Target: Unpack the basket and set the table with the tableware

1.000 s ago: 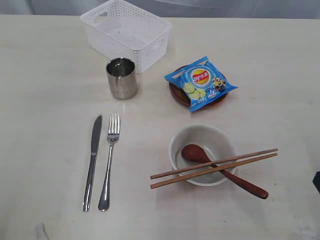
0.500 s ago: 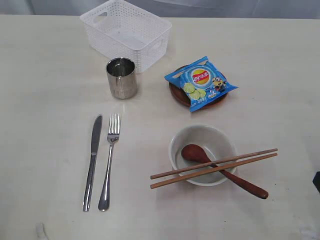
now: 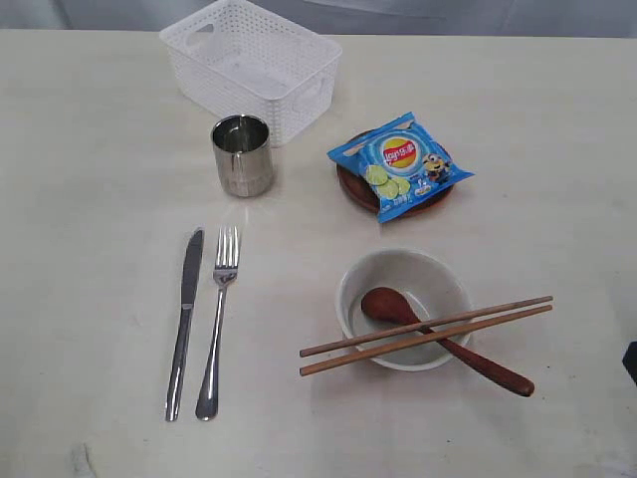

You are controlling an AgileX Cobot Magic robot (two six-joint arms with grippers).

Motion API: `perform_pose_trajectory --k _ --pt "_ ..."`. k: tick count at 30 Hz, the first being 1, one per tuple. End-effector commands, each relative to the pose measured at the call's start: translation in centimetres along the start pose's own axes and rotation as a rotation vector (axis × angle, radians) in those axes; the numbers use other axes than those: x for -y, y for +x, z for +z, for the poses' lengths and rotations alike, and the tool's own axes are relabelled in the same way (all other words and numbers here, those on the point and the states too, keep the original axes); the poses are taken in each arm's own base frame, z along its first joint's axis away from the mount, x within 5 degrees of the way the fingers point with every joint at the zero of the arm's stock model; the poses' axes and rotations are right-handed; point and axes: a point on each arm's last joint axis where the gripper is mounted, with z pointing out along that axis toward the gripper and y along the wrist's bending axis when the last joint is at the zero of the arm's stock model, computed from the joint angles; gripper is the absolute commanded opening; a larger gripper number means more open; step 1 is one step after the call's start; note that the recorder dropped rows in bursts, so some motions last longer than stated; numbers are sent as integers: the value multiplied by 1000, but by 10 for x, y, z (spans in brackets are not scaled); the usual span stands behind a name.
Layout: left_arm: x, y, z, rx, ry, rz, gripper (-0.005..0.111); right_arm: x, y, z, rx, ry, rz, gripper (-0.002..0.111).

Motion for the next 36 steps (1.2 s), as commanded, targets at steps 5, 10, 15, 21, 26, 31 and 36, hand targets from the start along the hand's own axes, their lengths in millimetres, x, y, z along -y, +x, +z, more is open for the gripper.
perform_pose_trajectory --k 5,10,15,21,26,31,36 --pt "0 3 1 202 16 95 0 0 0 0 7 7 -3 0" --pt "-4 28 0 346 16 110 0 0 0 0 7 7 -3 0" --pt "-9 56 4 372 -36 158 0 0 0 0 7 7 -3 0" --pt "-19 86 10 311 -191 171 0 0 0 0 7 7 -3 0" --pt "-25 104 9 293 -274 180 0 0 0 0 7 7 -3 0" --pt "-27 125 8 316 -295 187 0 0 0 0 7 7 -3 0" --pt "-30 147 8 328 -293 193 0 0 0 0 7 7 -3 0"
